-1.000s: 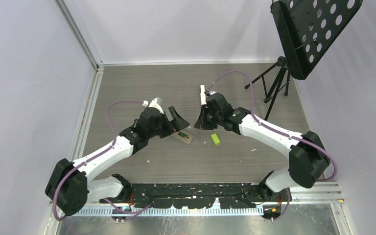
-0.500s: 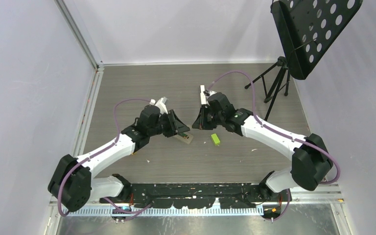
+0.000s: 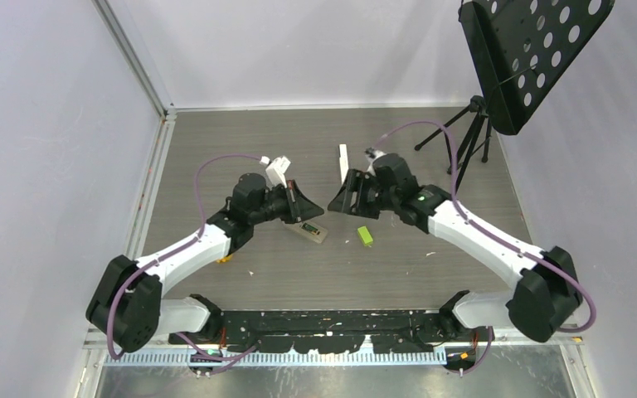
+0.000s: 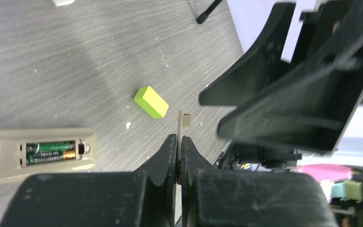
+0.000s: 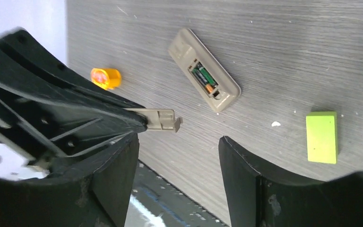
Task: Load the batteries into the remote control
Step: Adjust the battery cover.
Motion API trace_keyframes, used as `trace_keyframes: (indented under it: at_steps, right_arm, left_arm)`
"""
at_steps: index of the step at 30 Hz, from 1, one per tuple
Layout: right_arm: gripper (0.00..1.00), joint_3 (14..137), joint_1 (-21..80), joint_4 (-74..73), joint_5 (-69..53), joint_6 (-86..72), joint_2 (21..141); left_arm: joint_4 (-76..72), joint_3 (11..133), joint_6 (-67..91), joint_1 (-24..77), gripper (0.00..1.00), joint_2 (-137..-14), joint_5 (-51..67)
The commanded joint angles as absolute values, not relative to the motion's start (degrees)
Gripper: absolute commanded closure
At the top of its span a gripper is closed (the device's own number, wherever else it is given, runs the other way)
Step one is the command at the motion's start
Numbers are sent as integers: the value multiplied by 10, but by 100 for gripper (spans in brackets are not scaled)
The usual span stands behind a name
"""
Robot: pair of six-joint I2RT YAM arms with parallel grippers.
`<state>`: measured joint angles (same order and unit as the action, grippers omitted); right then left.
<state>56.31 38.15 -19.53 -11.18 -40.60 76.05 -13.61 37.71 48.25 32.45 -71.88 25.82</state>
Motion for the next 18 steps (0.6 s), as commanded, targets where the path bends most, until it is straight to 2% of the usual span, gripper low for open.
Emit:
trace_keyframes:
  at_steps: [1, 7, 11, 18]
  right_arm:
    - [32, 574, 337, -209, -148, -516, 696]
    - [45, 587, 331, -182, -180, -731, 690]
    - [44, 577, 331, -110, -168, -854, 684]
    - [41, 608, 332, -89, -167, -942, 711]
  left_arm:
    - [-217, 385, 323, 324, 100, -686, 297]
    - [-323, 359, 136, 331, 100, -661, 281]
    - [-390, 358, -25, 333, 100, -646, 307]
    - [-319, 405, -269, 334, 100, -630, 386]
